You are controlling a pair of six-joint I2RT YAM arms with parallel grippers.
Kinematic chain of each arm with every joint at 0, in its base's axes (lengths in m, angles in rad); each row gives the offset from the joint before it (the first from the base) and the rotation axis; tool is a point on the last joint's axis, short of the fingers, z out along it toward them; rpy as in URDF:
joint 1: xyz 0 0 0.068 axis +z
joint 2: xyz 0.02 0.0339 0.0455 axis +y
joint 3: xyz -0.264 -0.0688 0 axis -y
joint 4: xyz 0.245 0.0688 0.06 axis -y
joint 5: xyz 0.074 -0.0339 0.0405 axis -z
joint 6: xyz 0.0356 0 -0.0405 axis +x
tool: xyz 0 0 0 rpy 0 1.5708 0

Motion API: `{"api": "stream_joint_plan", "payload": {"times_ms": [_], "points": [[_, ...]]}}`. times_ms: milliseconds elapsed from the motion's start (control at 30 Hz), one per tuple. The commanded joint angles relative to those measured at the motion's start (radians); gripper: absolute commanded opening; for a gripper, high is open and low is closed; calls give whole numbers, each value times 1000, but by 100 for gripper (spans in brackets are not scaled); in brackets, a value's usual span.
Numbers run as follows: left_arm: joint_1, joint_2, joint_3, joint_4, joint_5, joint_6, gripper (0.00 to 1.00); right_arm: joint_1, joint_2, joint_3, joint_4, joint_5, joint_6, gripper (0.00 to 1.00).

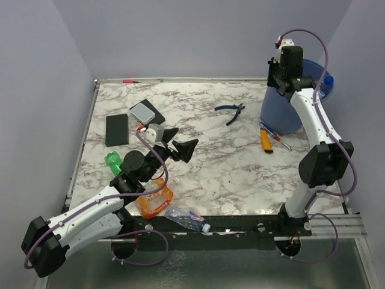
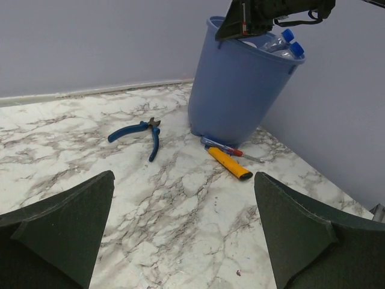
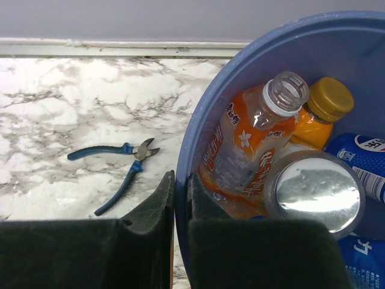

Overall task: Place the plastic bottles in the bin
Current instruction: Move the trash bin to the center of the board.

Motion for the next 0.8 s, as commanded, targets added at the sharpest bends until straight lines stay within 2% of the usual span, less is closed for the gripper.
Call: {"api": "stream_joint_plan", "payload": {"times_ms": [0, 300, 533, 767], "points": [[-4, -6, 24, -4, 20, 1, 99, 56, -11, 43, 62, -118, -49, 0], [-4, -7, 24, -5, 19, 3, 99, 178, -62, -39, 78, -153, -50, 0], [-4, 4, 25, -5, 25, -1, 99, 289, -121, -166, 106, -142, -71, 0], [-6, 11, 24, -5, 20, 9, 99, 356, -117, -174, 105, -136, -93, 0]]}}
